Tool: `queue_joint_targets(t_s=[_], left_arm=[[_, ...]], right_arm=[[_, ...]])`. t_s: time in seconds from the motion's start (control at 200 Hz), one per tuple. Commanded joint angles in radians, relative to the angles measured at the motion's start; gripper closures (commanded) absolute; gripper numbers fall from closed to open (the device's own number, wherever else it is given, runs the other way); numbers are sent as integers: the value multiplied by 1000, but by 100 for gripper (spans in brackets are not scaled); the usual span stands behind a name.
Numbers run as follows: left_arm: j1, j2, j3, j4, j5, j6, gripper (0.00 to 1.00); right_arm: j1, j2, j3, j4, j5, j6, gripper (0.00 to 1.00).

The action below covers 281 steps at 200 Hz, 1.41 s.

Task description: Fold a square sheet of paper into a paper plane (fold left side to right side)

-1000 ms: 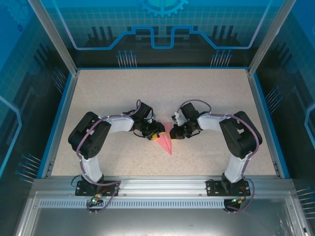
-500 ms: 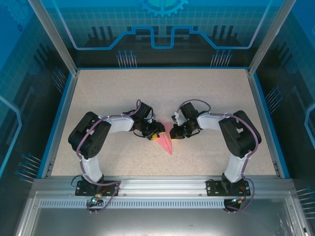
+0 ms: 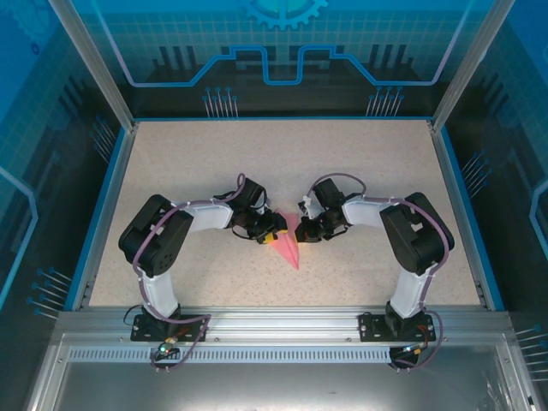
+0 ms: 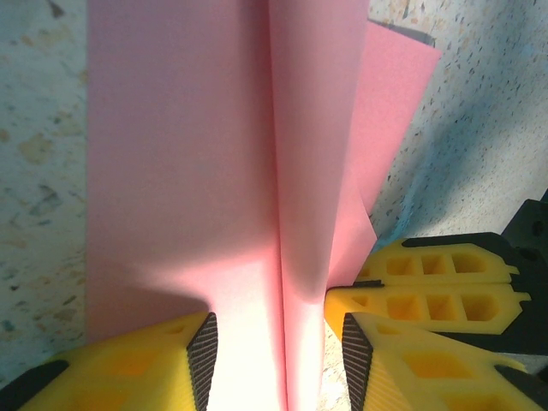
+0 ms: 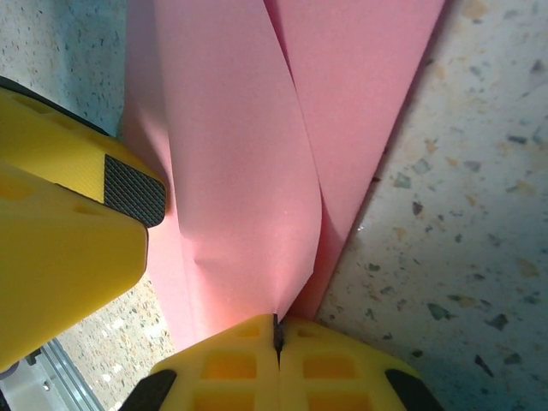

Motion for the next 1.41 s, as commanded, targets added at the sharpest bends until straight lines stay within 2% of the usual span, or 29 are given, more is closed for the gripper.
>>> queue_joint_targets(t_s=[0.0, 0.34, 0.53, 0.745, 0.985, 1.401], left_arm=[[-5, 15, -2, -57, -22, 31, 54], [-3, -55, 39, -129, -38, 71, 55], [-9, -58, 74, -129, 0, 74, 67], [-25, 15, 117, -82, 46, 62, 76], [-30, 65, 143, -64, 47, 55, 78], [-29, 101, 80, -87, -29, 52, 79]], right_arm=[[15, 29, 27, -58, 44, -25, 100], [21, 63, 37, -93, 59, -42, 100], [25, 63, 39, -100, 60, -46, 100], [28, 68, 41, -103, 60, -48, 100], [33, 70, 43, -111, 67, -50, 100], [34, 70, 52, -134, 89, -62, 100]])
